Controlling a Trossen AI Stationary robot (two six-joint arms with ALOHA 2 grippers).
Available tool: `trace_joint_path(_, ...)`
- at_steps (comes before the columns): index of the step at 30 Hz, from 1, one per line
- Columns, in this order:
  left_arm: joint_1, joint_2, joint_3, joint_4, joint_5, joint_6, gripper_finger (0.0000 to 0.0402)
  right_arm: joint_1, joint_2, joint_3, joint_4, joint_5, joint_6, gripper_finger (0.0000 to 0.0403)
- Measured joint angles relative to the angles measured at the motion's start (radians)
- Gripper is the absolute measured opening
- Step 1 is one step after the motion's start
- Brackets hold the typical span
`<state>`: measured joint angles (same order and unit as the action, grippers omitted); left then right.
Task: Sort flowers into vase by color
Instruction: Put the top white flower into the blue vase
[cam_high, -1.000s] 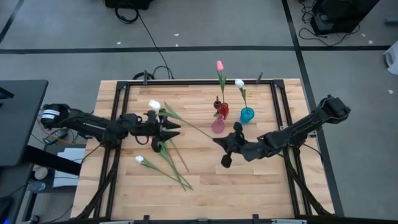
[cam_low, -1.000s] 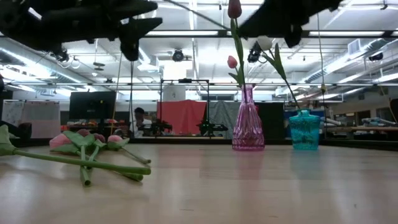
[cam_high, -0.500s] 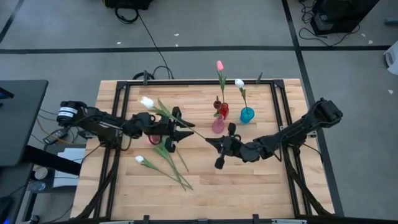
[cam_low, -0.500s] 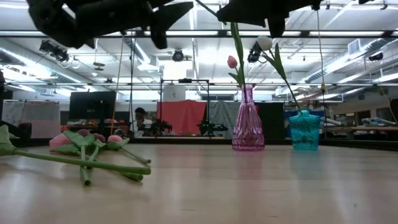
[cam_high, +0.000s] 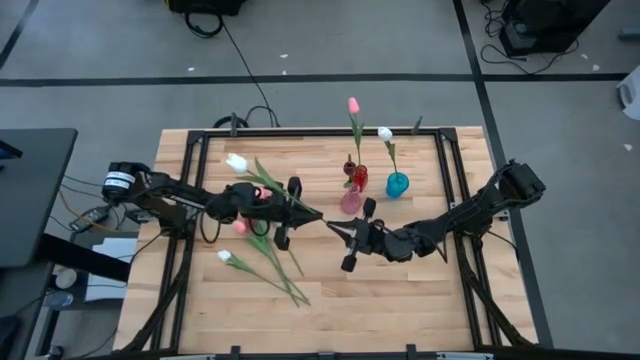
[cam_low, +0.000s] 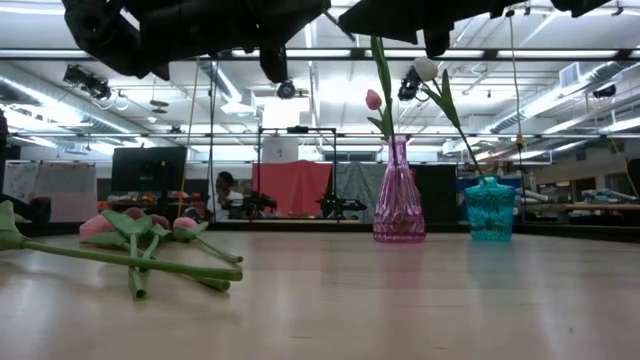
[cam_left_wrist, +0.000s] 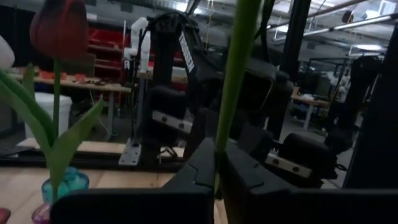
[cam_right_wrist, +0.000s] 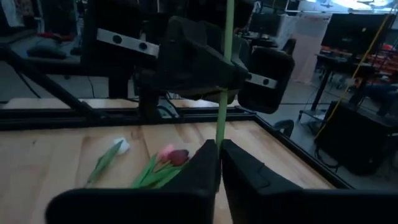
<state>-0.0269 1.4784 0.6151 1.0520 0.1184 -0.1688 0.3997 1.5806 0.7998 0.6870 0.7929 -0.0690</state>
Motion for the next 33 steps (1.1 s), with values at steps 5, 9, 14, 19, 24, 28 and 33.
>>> trace_joint_path(5,0.002,-0.016,0.003,-0.135,-0.018,0.001,0.0006,0.014,-0.074,0.001,-0.169,0.033,0.073,0.0093)
trace_joint_path(9,0.002,-0.034,0.056,-0.322,-0.03,0.027,0.0006,0.007,-0.123,0.0,-0.3,-0.004,0.174,0.0133)
trace_joint_path(14,-0.011,-0.011,0.173,-0.602,-0.068,0.074,0.0006,-0.023,-0.126,0.001,-0.21,-0.065,0.134,0.0157)
trace_joint_path(19,-0.033,0.016,0.239,-0.735,-0.07,0.103,0.0005,-0.06,-0.109,0.0,-0.142,-0.086,0.06,0.0158)
trace_joint_path(24,-0.046,0.052,0.281,-0.833,-0.103,0.105,0.0005,-0.086,-0.109,0.0,-0.051,-0.151,0.017,0.0158)
trace_joint_path(28,-0.054,0.073,0.322,-0.905,-0.163,0.089,0.0005,-0.107,-0.109,0.003,-0.032,-0.218,0.023,0.0158)
trace_joint_path(33,-0.066,0.102,0.364,-0.919,-0.187,0.087,0.0005,-0.116,-0.108,0.003,-0.019,-0.237,0.022,0.0157)
